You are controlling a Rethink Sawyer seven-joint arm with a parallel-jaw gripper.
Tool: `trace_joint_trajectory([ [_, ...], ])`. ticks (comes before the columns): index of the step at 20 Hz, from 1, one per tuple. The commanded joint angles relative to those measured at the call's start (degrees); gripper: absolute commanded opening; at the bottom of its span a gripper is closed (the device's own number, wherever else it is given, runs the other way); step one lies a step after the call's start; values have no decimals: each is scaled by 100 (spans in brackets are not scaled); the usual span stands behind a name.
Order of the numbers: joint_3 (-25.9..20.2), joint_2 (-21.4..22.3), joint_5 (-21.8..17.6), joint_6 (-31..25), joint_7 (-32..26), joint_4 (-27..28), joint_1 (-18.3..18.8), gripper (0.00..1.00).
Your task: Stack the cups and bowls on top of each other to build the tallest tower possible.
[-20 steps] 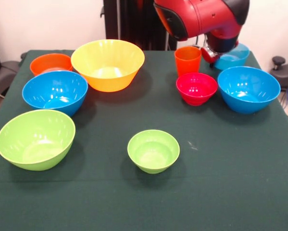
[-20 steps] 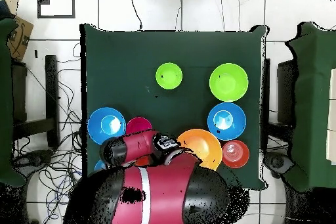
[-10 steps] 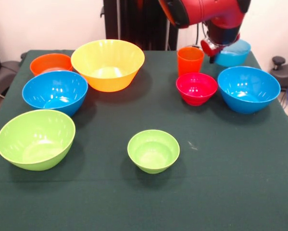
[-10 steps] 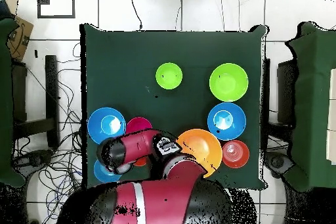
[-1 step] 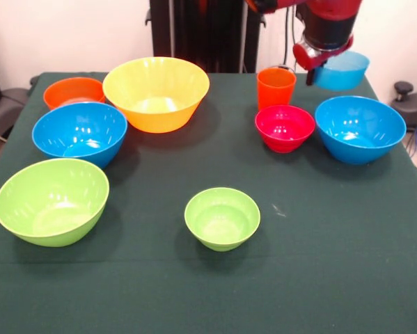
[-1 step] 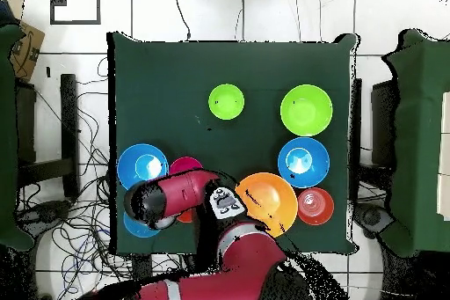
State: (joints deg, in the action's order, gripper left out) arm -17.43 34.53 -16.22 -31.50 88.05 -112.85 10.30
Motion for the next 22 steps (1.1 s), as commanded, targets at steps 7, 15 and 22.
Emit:
trace_joint_trajectory([
  [7, -78, 1150, 439, -910, 472, -273, 315, 0],
  [15, -186, 1773, 446, -664, 153, -357, 829, 0],
  [22, -242, 1836, 221, -858, -191, -131, 1245, 0],
])
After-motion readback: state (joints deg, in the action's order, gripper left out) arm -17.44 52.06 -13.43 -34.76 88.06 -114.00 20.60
